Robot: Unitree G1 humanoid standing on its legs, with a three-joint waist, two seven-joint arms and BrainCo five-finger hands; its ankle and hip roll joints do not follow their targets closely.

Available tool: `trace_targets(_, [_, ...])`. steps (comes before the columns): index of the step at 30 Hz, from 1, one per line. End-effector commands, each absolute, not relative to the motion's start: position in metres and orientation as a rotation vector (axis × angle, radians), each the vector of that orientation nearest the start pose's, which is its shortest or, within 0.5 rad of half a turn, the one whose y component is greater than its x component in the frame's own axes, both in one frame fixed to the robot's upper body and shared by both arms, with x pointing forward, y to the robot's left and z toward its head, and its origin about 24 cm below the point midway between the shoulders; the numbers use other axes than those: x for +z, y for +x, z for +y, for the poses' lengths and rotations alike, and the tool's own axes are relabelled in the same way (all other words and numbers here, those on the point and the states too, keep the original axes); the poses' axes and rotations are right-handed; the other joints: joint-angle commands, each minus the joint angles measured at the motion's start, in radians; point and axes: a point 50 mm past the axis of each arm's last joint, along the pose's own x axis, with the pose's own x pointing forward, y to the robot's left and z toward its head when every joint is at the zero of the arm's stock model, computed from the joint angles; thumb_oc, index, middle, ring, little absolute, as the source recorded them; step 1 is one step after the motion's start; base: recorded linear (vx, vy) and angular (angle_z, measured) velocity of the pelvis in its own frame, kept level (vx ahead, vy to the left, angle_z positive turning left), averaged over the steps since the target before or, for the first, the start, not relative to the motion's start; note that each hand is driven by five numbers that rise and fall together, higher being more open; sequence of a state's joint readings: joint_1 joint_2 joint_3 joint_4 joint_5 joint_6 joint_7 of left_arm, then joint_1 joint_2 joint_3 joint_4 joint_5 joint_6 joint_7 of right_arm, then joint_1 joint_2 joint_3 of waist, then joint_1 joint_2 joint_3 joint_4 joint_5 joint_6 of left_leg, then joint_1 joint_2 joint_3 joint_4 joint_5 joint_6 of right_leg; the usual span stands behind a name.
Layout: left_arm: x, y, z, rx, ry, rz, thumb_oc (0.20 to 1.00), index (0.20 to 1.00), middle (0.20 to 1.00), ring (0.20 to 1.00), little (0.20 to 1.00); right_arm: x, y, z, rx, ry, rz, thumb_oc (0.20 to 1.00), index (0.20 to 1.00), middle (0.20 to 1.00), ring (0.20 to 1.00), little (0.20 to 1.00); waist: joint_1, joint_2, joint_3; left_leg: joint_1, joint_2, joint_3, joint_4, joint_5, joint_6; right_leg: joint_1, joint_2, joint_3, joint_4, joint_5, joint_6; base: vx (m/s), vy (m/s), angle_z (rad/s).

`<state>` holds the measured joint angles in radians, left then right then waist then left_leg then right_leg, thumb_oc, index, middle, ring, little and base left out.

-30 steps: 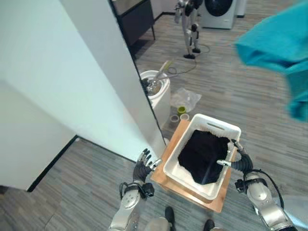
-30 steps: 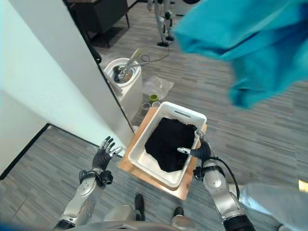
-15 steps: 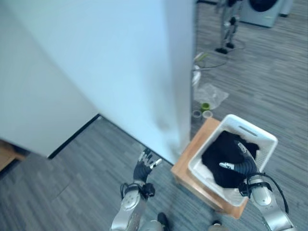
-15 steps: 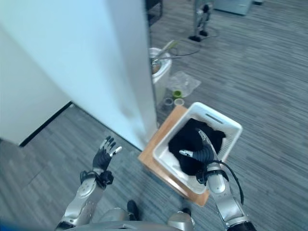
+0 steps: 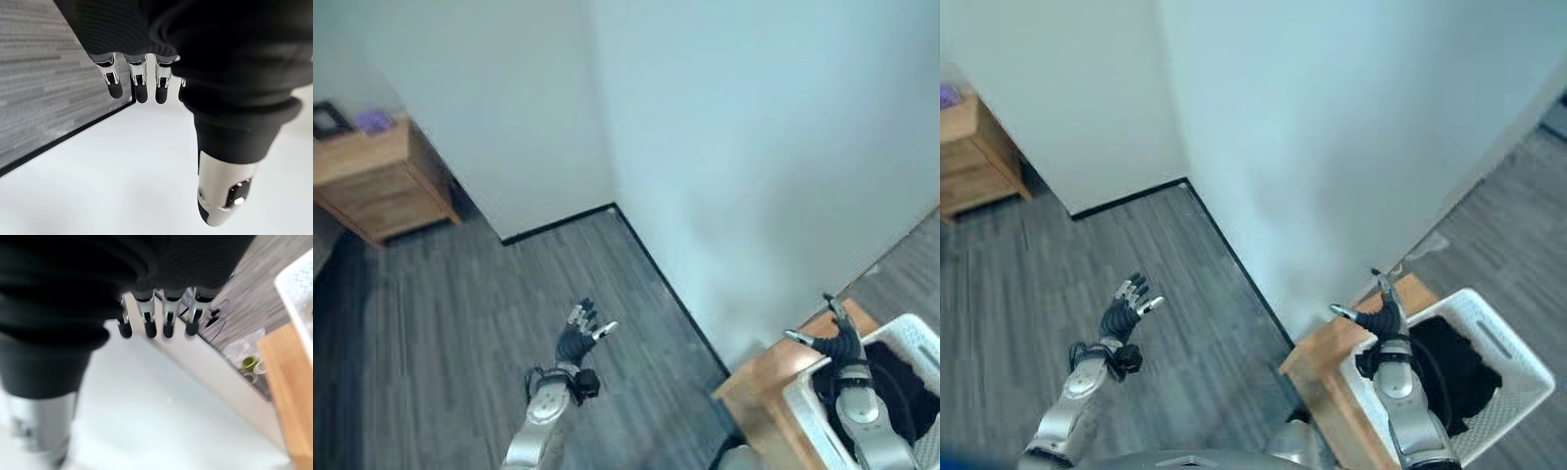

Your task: Pick up bed clothes into laundry basket.

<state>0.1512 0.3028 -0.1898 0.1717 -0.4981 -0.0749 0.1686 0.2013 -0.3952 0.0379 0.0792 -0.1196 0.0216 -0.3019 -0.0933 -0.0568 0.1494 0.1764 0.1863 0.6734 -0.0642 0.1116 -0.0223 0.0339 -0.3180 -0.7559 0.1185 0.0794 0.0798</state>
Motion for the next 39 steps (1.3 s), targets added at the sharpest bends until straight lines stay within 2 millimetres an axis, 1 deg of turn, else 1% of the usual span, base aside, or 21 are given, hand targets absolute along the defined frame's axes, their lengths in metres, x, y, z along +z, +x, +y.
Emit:
trace_targets(1, [0.01,0.222,0.18,0.062,-0.187,0.125,1.0,1.0,1.0,1.0,1.0,0.044,0.238,-0.207,-0.113,-0.541,-0.055,1.0,1.0,1.0,1.0,1.0,0.051,0.027,0.019,0.007,0.017,-0.068,-0.013,-0.138,-0.058,0.017,-0.087,0.037,0.1,-0.029,0.131,0.0,0.052,0.57])
trace_targets(2, [0.015,0.224,0.18,0.062,-0.189,0.103,1.0,1.0,1.0,1.0,1.0,0.044,0.237,-0.207,-0.118,-0.537,-0.052,1.0,1.0,1.0,1.0,1.0,0.041,0.023,0.02,-0.004,0.016,-0.093,-0.017,-0.142,-0.058,0.003,-0.071,0.104,0.098,-0.037,0.142,0.0,0.031,0.8])
trace_targets(3, [0.015,0.224,0.181,0.063,-0.189,0.103,1.0,1.0,1.0,1.0,1.0,0.044,0.237,-0.207,-0.118,-0.536,-0.053,1.0,1.0,1.0,1.0,1.0,0.042,0.022,0.017,-0.007,0.015,-0.093,-0.016,-0.143,-0.058,-0.001,-0.072,0.106,0.1,-0.037,0.143,0.05,0.015,1.09])
trace_targets(4, [0.018,0.224,0.181,0.068,-0.208,0.089,1.0,1.0,1.0,1.0,1.0,0.041,0.233,-0.208,-0.134,-0.506,-0.035,1.0,1.0,1.0,1.0,1.0,0.008,0.016,0.02,-0.038,0.009,-0.166,-0.023,-0.14,-0.063,-0.028,0.005,0.317,0.063,-0.105,0.147,0.08,0.046,0.98])
trace_targets(5, [0.02,0.224,0.182,0.069,-0.218,0.082,1.0,1.0,1.0,1.0,1.0,0.039,0.231,-0.209,-0.134,-0.501,-0.026,1.0,1.0,1.0,1.0,1.0,0.003,0.016,0.021,-0.052,-0.001,-0.2,-0.023,-0.14,-0.059,-0.026,0.032,0.393,0.048,-0.13,0.141,0.08,0.044,0.97])
trace_targets(6, [0.02,0.223,0.182,0.069,-0.218,0.083,1.0,1.0,1.0,1.0,1.0,0.039,0.23,-0.209,-0.134,-0.5,-0.025,1.0,1.0,1.0,1.0,1.0,0.003,0.016,0.02,-0.052,-0.001,-0.2,-0.023,-0.14,-0.059,-0.026,0.032,0.393,0.048,-0.131,0.141,-0.02,0.009,1.33])
trace_targets(10, [0.024,0.225,0.176,0.062,-0.244,0.063,1.0,1.0,1.0,1.0,1.0,0.04,0.228,-0.208,-0.15,-0.463,-0.03,1.0,1.0,1.0,1.0,1.0,-0.032,0.015,0.032,-0.112,-0.055,-0.366,-0.023,-0.117,-0.033,-0.026,0.169,0.722,-0.001,-0.182,0.081,0.03,-0.012,1.56])
trace_targets(11, [0.026,0.226,0.175,0.07,-0.257,0.049,1.0,1.0,1.0,1.0,1.0,0.044,0.23,-0.205,-0.14,-0.439,-0.052,1.0,1.0,1.0,1.0,1.0,-0.038,0.011,0.037,-0.115,-0.08,-0.434,-0.023,-0.114,-0.025,-0.034,0.232,0.857,-0.024,-0.187,0.051,0.09,-0.062,1.56])
trace_targets(14, [0.026,0.227,0.181,0.105,-0.275,0.038,1.0,1.0,1.0,1.0,1.0,0.051,0.237,-0.19,-0.086,-0.345,-0.097,1.0,1.0,1.0,1.0,1.0,-0.008,0.001,0.041,-0.113,-0.103,-0.463,-0.023,-0.119,-0.028,-0.01,0.2,0.792,-0.097,-0.154,0.042,0.06,-0.19,1.8])
trace_targets(17, [0.022,0.223,0.188,0.165,-0.319,0.051,1.0,1.0,1.0,1.0,1.0,0.05,0.24,-0.179,-0.028,-0.26,-0.092,1.0,1.0,1.0,1.0,1.0,0.011,0.0,0.046,-0.113,-0.101,-0.475,-0.011,-0.113,-0.036,0.024,0.207,0.796,-0.148,-0.144,0.034,0.02,-0.152,0.5])
trace_targets(18, [0.017,0.216,0.198,0.222,-0.315,0.065,1.0,1.0,1.0,1.0,1.0,0.057,0.247,-0.169,0.032,-0.239,-0.122,1.0,1.0,1.0,1.0,1.0,0.037,0.002,0.052,-0.109,-0.106,-0.472,0.004,-0.12,-0.04,0.046,0.195,0.779,-0.175,-0.129,0.032,0.03,-0.124,0.34])
trace_targets(24, [0.004,0.203,0.21,0.316,-0.35,0.105,1.0,1.0,1.0,1.0,1.0,0.068,0.259,-0.158,0.099,-0.216,-0.158,1.0,1.0,1.0,1.0,1.0,0.076,0.027,0.06,-0.105,-0.103,-0.471,-0.005,-0.11,-0.048,0.055,0.193,0.753,-0.206,-0.125,0.03,-0.01,-0.091,-0.03])
trace_targets(25, [0.007,0.207,0.21,0.33,-0.383,0.087,1.0,1.0,1.0,1.0,1.0,0.073,0.262,-0.162,0.079,-0.217,-0.177,1.0,1.0,1.0,1.0,1.0,0.087,0.03,0.091,-0.154,-0.091,-0.464,0.057,-0.105,-0.064,0.051,0.181,0.711,-0.206,-0.128,0.026,-0.26,-0.101,0.24])
trace_targets(26, [0.01,0.21,0.209,0.33,-0.402,0.07,1.0,1.0,1.0,1.0,1.0,0.073,0.26,-0.173,0.038,-0.235,-0.178,1.0,1.0,1.0,1.0,1.0,0.052,0.032,0.107,-0.167,-0.006,-0.286,0.126,-0.102,-0.086,0.065,0.155,0.607,-0.206,-0.153,0.013,-0.24,-0.096,0.67])
trace_targets(27, [0.009,0.211,0.208,0.329,-0.408,0.077,1.0,1.0,1.0,1.0,1.0,0.073,0.26,-0.176,0.024,-0.238,-0.172,1.0,1.0,1.0,1.0,1.0,0.034,0.031,0.1,-0.154,0.04,-0.189,0.134,-0.102,-0.097,0.07,0.143,0.564,-0.206,-0.163,0.017,-0.16,-0.065,1.54])
trace_targets(28, [0.009,0.21,0.208,0.331,-0.41,0.078,1.0,1.0,1.0,1.0,1.0,0.072,0.259,-0.176,0.025,-0.238,-0.172,1.0,1.0,1.0,1.0,1.0,0.033,0.031,0.107,-0.155,0.048,-0.175,0.142,-0.092,-0.094,0.071,0.148,0.559,-0.206,-0.156,0.012,0.05,-0.031,2.47])
trace_targets(29, [0.004,0.208,0.208,0.321,-0.406,0.108,1.0,1.0,1.0,1.0,1.0,0.068,0.257,-0.18,0.01,-0.241,-0.144,1.0,1.0,1.0,1.0,1.0,0.009,0.037,0.094,-0.137,0.099,-0.066,0.18,-0.093,-0.112,0.101,0.141,0.493,-0.206,-0.176,0.02,0.08,-0.028,2.33])
trace_targets(32, [0.001,0.206,0.207,0.307,-0.388,0.124,1.0,1.0,1.0,1.0,1.0,0.068,0.255,-0.181,0.014,-0.247,-0.143,1.0,1.0,1.0,1.0,1.0,0.003,0.048,0.088,-0.162,0.098,-0.062,0.191,-0.077,-0.119,0.128,0.139,0.461,-0.206,-0.186,0.028,0.09,0.058,0.86])
trace_targets(34, [0.003,0.205,0.21,0.301,-0.363,0.119,1.0,1.0,1.0,1.0,1.0,0.068,0.254,-0.182,0.019,-0.252,-0.148,1.0,1.0,1.0,1.0,1.0,0.011,0.056,0.088,-0.181,0.126,-0.043,0.124,-0.014,-0.131,0.135,0.116,0.416,-0.206,-0.182,0.042,0.11,0.212,0.43])
trace_targets(36, [0.002,0.203,0.212,0.305,-0.352,0.123,1.0,1.0,1.0,1.0,1.0,0.071,0.255,-0.18,0.03,-0.267,-0.16,1.0,1.0,1.0,1.0,1.0,0.017,0.058,0.087,-0.186,0.135,-0.064,0.072,0.009,-0.135,0.149,0.103,0.392,-0.206,-0.188,0.052,0.12,0.147,0.51])
trace_targets(39, [-0.002,0.199,0.212,0.304,-0.336,0.146,1.0,1.0,1.0,1.0,1.0,0.074,0.257,-0.175,0.056,-0.295,-0.18,1.0,1.0,1.0,1.0,1.0,0.02,0.065,0.072,-0.165,0.106,-0.111,0.009,0.017,-0.125,0.172,0.091,0.373,-0.2,-0.174,0.067,0.2,0.225,0.25])
